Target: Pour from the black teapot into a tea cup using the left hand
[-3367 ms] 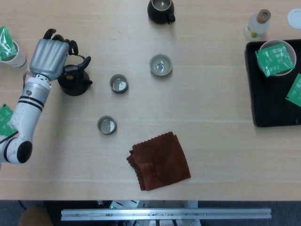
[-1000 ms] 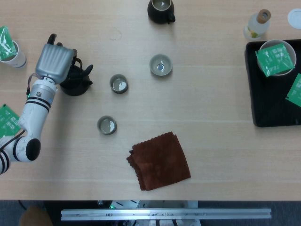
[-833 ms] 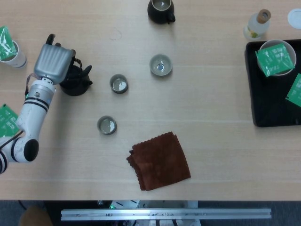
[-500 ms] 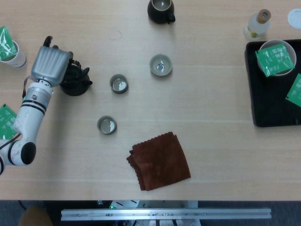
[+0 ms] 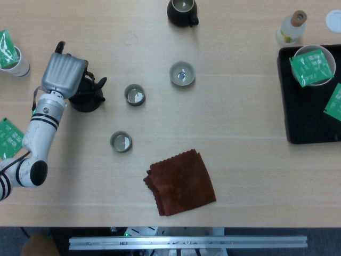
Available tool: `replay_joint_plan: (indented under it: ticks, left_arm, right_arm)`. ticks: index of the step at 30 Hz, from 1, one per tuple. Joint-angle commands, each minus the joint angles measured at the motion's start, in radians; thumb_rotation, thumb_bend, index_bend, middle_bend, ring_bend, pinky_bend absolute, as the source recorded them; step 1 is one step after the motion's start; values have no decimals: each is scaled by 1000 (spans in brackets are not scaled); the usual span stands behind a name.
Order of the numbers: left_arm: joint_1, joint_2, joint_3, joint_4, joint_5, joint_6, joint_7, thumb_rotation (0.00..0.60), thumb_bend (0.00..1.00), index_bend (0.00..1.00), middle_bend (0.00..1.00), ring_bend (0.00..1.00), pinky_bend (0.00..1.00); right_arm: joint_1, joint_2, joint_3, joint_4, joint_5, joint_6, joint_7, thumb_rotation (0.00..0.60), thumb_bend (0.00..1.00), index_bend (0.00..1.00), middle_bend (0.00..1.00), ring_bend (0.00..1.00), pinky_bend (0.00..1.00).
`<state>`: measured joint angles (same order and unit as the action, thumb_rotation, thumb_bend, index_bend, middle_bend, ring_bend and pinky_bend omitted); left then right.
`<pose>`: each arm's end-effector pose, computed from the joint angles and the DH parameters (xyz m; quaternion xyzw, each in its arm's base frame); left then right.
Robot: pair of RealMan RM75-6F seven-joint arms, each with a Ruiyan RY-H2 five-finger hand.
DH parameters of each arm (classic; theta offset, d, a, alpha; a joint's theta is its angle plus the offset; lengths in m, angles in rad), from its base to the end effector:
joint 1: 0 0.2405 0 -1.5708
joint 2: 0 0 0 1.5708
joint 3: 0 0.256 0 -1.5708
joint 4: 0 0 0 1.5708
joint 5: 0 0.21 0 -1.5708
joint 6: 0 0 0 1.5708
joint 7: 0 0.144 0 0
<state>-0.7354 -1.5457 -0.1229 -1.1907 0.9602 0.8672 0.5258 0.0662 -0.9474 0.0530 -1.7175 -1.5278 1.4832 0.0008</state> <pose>-0.2399 0.3801 0.0061 -0.7528 -0.3232 -0.2072 0.5347 -0.2999 -0.1751 0.2014 0.6114 -0.3658 0.3716 0.5953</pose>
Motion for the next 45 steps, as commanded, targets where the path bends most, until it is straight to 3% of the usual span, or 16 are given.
replay_joint_plan:
  ticks: [1,20,37,45]
  left_arm:
    - [-1,4,2,-13,-9,6,18,0,205,514,616,423,102]
    - [-15,31,19,-104,0,20,55,0,205,511,597,412,101]
    - [-8,49,40,-116,26,25,36,0,205,553,639,447,101]
    - [-6,52,45,-120,24,26,40,0,206,603,706,497,102]
  right_arm:
    - [0,-1,0,2,1,-1,1,600,74,320,379,210,235]
    - [-10,1,-3,8,1,10,12,600,74,320,379,209,234]
    - [-15,0,-4,9,-3,17,16,600,75,320,379,209,235]
    - [-15,-1,-4,8,-3,17,14,600,74,320,380,210,235]
